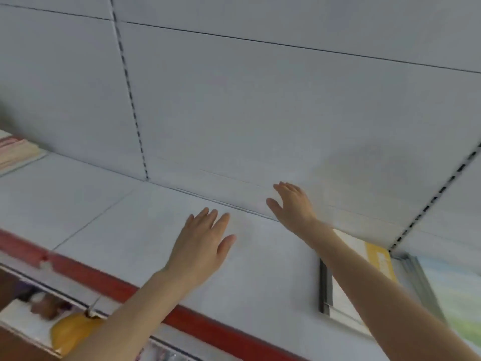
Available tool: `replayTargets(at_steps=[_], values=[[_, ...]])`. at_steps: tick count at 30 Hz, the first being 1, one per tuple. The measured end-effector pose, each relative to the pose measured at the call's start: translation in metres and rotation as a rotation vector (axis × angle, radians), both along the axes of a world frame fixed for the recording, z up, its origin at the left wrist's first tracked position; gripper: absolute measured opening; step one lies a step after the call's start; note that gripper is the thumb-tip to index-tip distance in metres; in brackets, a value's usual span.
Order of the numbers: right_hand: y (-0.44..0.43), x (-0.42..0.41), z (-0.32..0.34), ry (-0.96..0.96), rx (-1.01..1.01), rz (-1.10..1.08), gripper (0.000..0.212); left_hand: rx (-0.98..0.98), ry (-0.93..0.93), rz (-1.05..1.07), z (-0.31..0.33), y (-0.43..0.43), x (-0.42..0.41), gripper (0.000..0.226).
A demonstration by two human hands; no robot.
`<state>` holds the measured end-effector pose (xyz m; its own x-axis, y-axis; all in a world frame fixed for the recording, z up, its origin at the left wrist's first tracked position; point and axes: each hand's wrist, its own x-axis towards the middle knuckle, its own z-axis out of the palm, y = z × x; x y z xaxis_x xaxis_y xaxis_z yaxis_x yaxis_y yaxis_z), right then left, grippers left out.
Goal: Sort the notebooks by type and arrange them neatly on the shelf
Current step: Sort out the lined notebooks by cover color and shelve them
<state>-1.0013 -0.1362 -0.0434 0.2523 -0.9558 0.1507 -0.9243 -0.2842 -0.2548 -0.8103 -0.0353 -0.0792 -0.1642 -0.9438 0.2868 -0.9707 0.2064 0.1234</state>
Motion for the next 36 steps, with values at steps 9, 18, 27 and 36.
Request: replayTargets(at_steps=[9,18,27,36], values=[[0.028,0.303,0.014,-0.050,-0.042,0.341,0.048,-0.035,-0.133,0.378,0.014,0.086,0.269,0.052],[0.061,0.533,0.009,-0.022,-0.046,0.551,0.053,-0.054,-0.163,0.603,0.019,0.153,0.464,0.053],[0.026,0.701,-0.018,-0.018,-0.036,0.637,0.048,-0.068,-0.035,0.666,0.000,0.130,0.599,0.043],[-0.024,0.806,-0.036,0.134,0.106,0.493,0.070,0.056,0.080,0.612,0.002,0.083,0.700,0.061]])
